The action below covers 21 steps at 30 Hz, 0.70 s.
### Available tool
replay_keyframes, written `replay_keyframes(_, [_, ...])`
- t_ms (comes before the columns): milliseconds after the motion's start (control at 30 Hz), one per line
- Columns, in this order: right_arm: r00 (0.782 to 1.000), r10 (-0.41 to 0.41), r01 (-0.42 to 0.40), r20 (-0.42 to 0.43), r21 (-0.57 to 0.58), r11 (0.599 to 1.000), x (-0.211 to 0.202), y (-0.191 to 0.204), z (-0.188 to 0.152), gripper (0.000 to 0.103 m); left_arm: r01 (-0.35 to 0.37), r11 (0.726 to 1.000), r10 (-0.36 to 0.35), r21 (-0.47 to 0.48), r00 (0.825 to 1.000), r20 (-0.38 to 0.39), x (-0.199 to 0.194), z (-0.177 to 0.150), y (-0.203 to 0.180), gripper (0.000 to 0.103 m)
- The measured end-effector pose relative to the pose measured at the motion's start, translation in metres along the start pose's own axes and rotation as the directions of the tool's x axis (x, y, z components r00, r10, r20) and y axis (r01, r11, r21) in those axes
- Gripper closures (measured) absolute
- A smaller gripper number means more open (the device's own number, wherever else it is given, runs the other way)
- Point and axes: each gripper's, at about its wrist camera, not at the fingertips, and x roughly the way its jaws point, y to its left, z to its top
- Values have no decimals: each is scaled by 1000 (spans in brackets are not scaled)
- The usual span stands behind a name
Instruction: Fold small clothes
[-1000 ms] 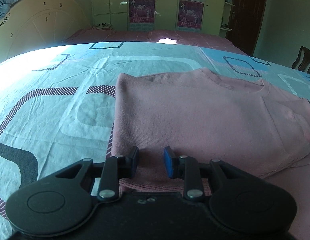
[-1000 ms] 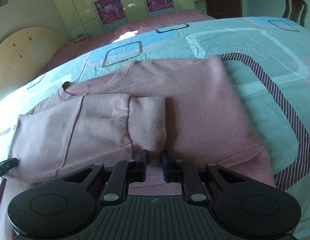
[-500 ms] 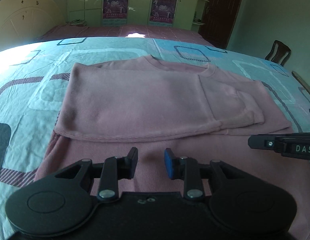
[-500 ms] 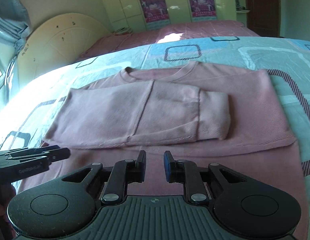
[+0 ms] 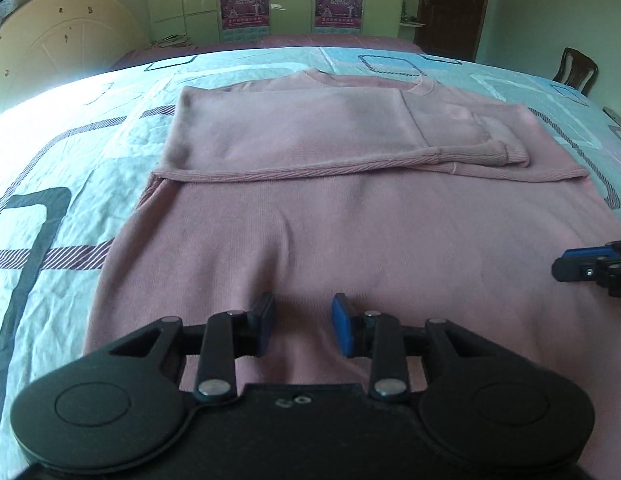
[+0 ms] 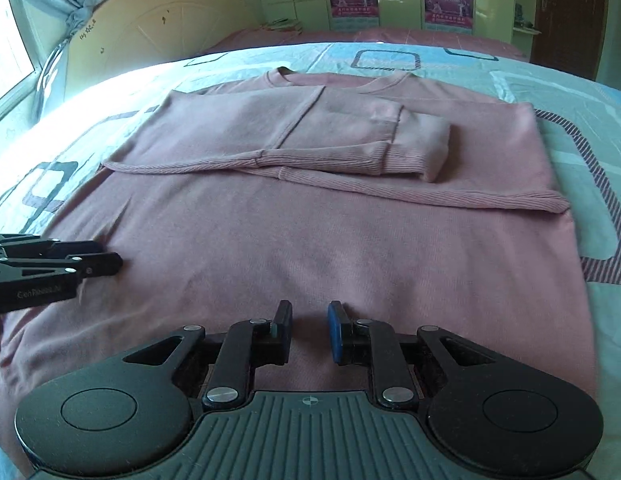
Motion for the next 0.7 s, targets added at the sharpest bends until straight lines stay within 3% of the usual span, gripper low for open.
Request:
replay_keyframes(133, [1000,-24,24,2,20,1000,-20,-19,-14,84,-61,998,61,-28,998,-12,-15,-13,14,70])
replay_keyframes(300, [999,-46,43,24,87,995,-47,-21,-32,84,-81,997,81,-8,996,-29,-38,-32,22,70])
replay_keyframes(400, [997,-72,69,20,102,992,-55,-15,-50,75,-75,997,75,-9,996,-38,-52,-47,28,66])
replay_keyframes(467, [992,-127,124,21,103,987,-63,-10,-62,67,-66,998,66,2,997,-31,-62,-61,34,65])
replay_keyframes(700, [965,-260,253,24,168,953,-101,-9,-90,67,-49,998,49,-29,999,-13,-96,-89,54,64])
